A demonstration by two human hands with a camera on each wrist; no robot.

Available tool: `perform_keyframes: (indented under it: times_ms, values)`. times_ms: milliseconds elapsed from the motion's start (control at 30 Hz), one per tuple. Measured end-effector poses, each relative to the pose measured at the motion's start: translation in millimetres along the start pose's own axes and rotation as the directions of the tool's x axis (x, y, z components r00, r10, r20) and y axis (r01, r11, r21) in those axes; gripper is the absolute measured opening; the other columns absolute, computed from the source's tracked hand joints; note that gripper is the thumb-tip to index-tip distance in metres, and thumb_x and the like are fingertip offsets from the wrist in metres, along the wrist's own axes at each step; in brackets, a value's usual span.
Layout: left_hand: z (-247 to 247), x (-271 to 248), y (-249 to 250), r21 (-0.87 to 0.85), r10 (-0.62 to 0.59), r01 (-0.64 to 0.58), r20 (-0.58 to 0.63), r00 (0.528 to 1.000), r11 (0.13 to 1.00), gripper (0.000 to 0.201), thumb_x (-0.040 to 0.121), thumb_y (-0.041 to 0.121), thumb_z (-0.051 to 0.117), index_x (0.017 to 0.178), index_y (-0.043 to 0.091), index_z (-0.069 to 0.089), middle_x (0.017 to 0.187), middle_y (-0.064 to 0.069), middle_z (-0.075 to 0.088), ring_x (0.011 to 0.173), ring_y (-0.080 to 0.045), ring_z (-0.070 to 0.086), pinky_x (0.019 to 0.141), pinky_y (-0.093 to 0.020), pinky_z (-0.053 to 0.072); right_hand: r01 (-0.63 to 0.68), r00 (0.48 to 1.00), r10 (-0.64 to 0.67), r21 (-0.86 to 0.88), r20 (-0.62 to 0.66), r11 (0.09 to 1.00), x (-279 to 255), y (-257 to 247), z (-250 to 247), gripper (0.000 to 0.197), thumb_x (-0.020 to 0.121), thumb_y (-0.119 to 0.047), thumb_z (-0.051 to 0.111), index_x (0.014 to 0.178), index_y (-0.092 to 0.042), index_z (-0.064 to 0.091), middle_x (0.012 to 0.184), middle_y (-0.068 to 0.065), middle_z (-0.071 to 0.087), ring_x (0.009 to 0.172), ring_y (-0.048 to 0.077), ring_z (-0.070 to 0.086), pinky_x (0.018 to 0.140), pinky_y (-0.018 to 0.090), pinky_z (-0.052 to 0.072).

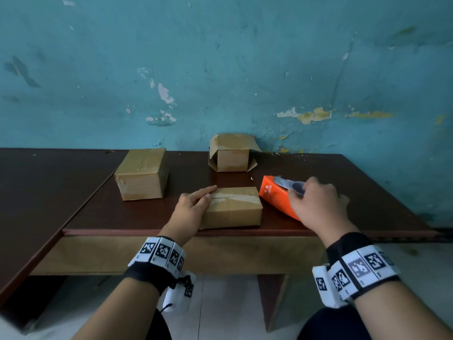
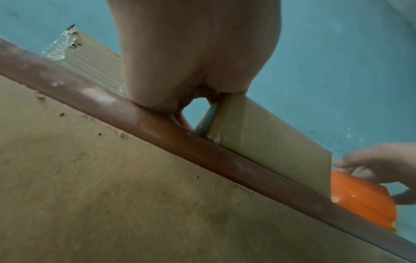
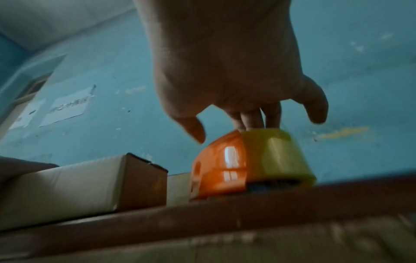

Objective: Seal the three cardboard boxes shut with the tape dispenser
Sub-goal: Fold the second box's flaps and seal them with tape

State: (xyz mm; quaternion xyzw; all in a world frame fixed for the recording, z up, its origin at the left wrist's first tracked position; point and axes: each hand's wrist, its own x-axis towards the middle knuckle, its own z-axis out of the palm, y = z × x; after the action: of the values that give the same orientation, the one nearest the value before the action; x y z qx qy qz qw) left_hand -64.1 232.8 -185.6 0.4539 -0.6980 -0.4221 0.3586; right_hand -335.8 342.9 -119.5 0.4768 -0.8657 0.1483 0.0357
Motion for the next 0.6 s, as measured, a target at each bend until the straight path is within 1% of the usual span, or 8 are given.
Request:
perform_keyframes:
  times_ms: [67,133,200,300,367,433,500,600]
  values:
    - [0,0,-1,0.0,0.003,-0.003,-0.005,1.0,1.0,0.031,0.108,0.042,0.047,0.128,0.053,0.068,0.147,0.001,0.048,0.132,-0.016,0.045,0.106,-0.027,0.03,0.087,0.993,-0.085,-0.02,0.079,0.996,-3,5,12,0.054,0.098,-0.059,0.049,0.135,-0.02,0.056,0.121,0.005,0.063,0.12,0.027,0.055,0.105,0.055,0.044]
    - [0,1,-2,-0.01,0.0,0.0,-0.007,1.0,1.0,0.03,0.108,0.042,0.048,0.127,0.053,0.068,0.149,0.001,0.048,0.133,-0.017,0.045,0.106,-0.028,0.029,0.133,0.989,-0.14,0.118,0.051,0.984,-3,9,21,0.049,0.099,-0.054,0.056,0.13,-0.017,0.058,0.121,0.006,0.063,0.111,0.026,0.061,0.094,0.05,0.055]
    - [0,2,-2,-0.037,-0.01,0.01,0.001,1.0,0.999,0.03,0.107,0.042,0.049,0.124,0.057,0.069,0.15,0.001,0.049,0.138,-0.019,0.043,0.107,-0.029,0.029,0.129,0.991,-0.134,0.317,-0.008,0.939,1,11,23,0.037,0.102,-0.049,0.057,0.119,-0.017,0.06,0.111,0.006,0.064,0.095,0.024,0.065,0.078,0.042,0.058]
    - [2,3,-1,-0.082,-0.027,0.026,-0.009,1.0,0.996,0.031,0.106,0.038,0.051,0.12,0.057,0.071,0.151,0.002,0.05,0.141,-0.019,0.042,0.109,-0.029,0.028,0.106,0.993,-0.117,0.579,-0.019,0.809,7,8,11,0.032,0.104,-0.047,0.053,0.101,-0.015,0.06,0.094,0.008,0.064,0.083,0.029,0.066,0.064,0.035,0.048]
    - [4,2,-2,-0.077,-0.019,0.018,-0.013,1.0,0.997,0.031,0.106,0.039,0.05,0.121,0.056,0.071,0.15,0.002,0.051,0.14,-0.017,0.043,0.109,-0.029,0.028,0.112,0.992,-0.125,0.704,-0.033,0.701,8,4,3,0.032,0.105,-0.047,0.053,0.105,-0.015,0.06,0.097,0.007,0.065,0.089,0.028,0.066,0.069,0.036,0.049]
    - [6,0,-3,-0.069,-0.003,0.001,-0.029,1.0,0.998,0.031,0.104,0.044,0.048,0.123,0.057,0.069,0.146,0.001,0.051,0.137,-0.016,0.044,0.109,-0.03,0.028,0.162,0.982,-0.181,0.761,-0.06,0.629,4,-4,-3,0.031,0.104,-0.049,0.054,0.121,-0.023,0.056,0.11,-0.002,0.062,0.098,0.017,0.064,0.077,0.036,0.051]
    - [7,0,-5,-0.05,0.008,-0.01,-0.046,0.999,0.999,0.032,0.103,0.046,0.048,0.124,0.057,0.069,0.141,0.001,0.052,0.133,-0.016,0.046,0.111,-0.031,0.03,0.231,0.963,-0.253,0.775,-0.094,0.588,3,-12,-3,0.032,0.103,-0.052,0.056,0.13,-0.034,0.053,0.12,-0.01,0.059,0.103,0.008,0.061,0.082,0.034,0.053]
    - [6,0,-4,-0.046,0.028,-0.032,-0.067,0.997,0.998,0.031,0.102,0.046,0.048,0.121,0.059,0.069,0.134,0.0,0.054,0.128,-0.016,0.05,0.113,-0.032,0.033,0.282,0.939,-0.319,0.824,-0.131,0.491,6,-26,-5,0.023,0.1,-0.048,0.064,0.122,-0.042,0.063,0.121,-0.009,0.066,0.104,0.008,0.067,0.084,0.031,0.057]
